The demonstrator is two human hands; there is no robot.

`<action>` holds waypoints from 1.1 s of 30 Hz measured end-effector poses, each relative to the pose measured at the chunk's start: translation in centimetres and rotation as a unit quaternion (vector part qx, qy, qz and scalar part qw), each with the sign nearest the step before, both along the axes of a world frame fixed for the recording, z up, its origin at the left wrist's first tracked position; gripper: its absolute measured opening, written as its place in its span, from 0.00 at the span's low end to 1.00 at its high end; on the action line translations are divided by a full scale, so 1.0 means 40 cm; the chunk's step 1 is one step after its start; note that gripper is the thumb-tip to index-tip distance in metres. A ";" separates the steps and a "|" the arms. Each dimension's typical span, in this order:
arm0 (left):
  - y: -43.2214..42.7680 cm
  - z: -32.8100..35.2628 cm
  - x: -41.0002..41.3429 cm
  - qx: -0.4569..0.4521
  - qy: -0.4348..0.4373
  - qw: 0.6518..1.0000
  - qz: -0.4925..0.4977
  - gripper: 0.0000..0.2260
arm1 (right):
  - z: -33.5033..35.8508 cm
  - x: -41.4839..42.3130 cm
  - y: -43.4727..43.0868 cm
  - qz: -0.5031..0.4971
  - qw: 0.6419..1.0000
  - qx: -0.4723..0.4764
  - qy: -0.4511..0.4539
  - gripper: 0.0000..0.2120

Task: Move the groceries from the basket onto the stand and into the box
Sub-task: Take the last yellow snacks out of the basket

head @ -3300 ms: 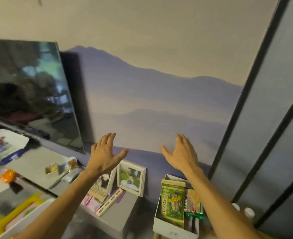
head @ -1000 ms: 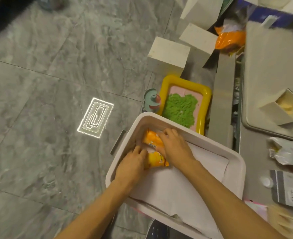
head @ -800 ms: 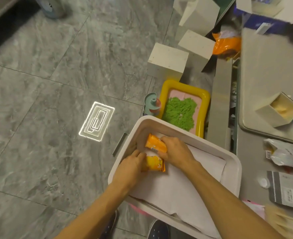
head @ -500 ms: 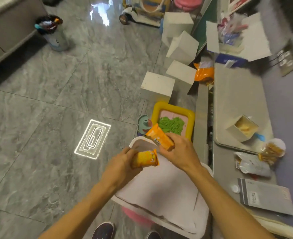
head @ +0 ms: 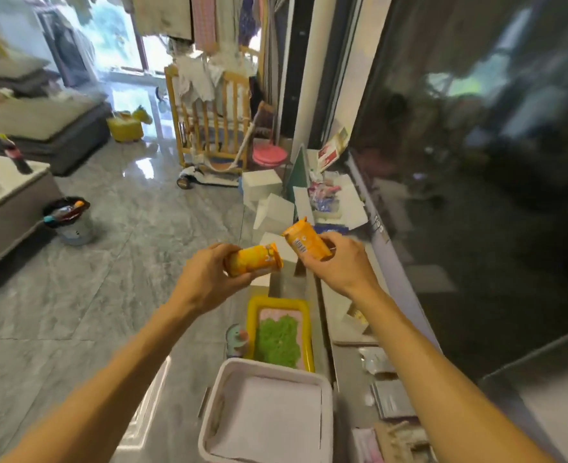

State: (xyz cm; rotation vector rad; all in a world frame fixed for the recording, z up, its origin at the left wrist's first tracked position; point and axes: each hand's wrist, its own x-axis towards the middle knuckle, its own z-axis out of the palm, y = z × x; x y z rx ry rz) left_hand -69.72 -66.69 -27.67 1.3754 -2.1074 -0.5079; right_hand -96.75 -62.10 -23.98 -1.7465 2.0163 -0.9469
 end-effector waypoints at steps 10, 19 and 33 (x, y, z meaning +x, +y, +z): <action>0.108 0.288 -0.141 -0.041 -0.019 0.978 -0.203 0.27 | 0.236 0.022 0.352 -0.187 0.980 -0.052 -0.028 0.17; 0.441 0.350 -0.346 -0.048 -0.005 0.914 -0.403 0.22 | 0.282 0.011 0.869 -0.428 0.901 -0.073 0.014 0.15; 1.337 0.372 -0.451 -0.068 0.046 0.780 -0.621 0.32 | 0.291 0.209 1.870 -0.667 0.742 -0.061 0.028 0.11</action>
